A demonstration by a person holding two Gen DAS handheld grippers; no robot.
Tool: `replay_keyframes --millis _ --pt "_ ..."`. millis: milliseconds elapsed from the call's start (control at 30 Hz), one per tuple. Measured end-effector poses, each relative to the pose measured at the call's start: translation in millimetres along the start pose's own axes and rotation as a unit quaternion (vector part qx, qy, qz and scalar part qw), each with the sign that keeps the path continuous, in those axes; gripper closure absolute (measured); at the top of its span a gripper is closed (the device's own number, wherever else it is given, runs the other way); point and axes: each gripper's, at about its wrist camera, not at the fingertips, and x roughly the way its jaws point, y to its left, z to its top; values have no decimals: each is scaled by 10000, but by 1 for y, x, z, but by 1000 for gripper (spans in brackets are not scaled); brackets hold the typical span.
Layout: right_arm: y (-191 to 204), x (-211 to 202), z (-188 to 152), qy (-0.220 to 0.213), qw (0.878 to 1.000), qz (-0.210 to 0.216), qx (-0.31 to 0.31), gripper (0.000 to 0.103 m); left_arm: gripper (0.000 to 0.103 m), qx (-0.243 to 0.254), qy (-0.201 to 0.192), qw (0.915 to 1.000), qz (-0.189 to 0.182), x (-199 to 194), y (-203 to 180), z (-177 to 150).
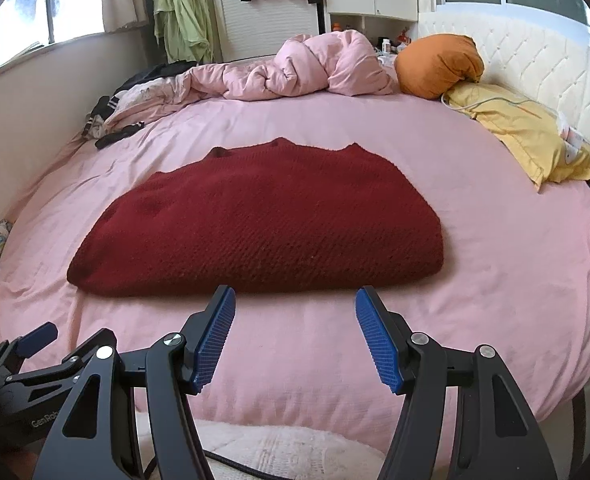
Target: Fold clothes
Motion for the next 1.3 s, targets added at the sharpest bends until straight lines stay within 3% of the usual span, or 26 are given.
replay_keyframes --millis 567,700,767,933,1000,1067,1200,1233,1300 --pt "-21 12 0 303 9956 686 565 40 2 293 239 9983 450 8 -14 0" --pt "-29 17 -2 439 9911 980 789 40 2 313 319 9975 539 11 -16 0" --pt "-37 21 -4 543 9842 1332 1036 40 2 303 358 9972 577 12 -15 0" --pt "-65 43 -11 960 9497 2290 1909 40 2 300 411 9964 678 14 -15 1" --pt "-83 60 -15 1219 9173 2925 2413 40 2 313 437 9960 709 16 -16 1" --pt "-108 83 -22 1474 8764 3536 2918 40 2 338 452 9955 755 17 -17 2" --pt "-165 104 -45 1388 8528 3267 3832 39 2 354 487 9950 802 19 -18 2" --pt "-177 108 -52 1357 8429 3281 4044 40 2 337 502 9949 803 19 -18 3" --pt "-193 118 -64 1266 8075 3619 4482 40 2 325 533 9948 802 21 -18 3"
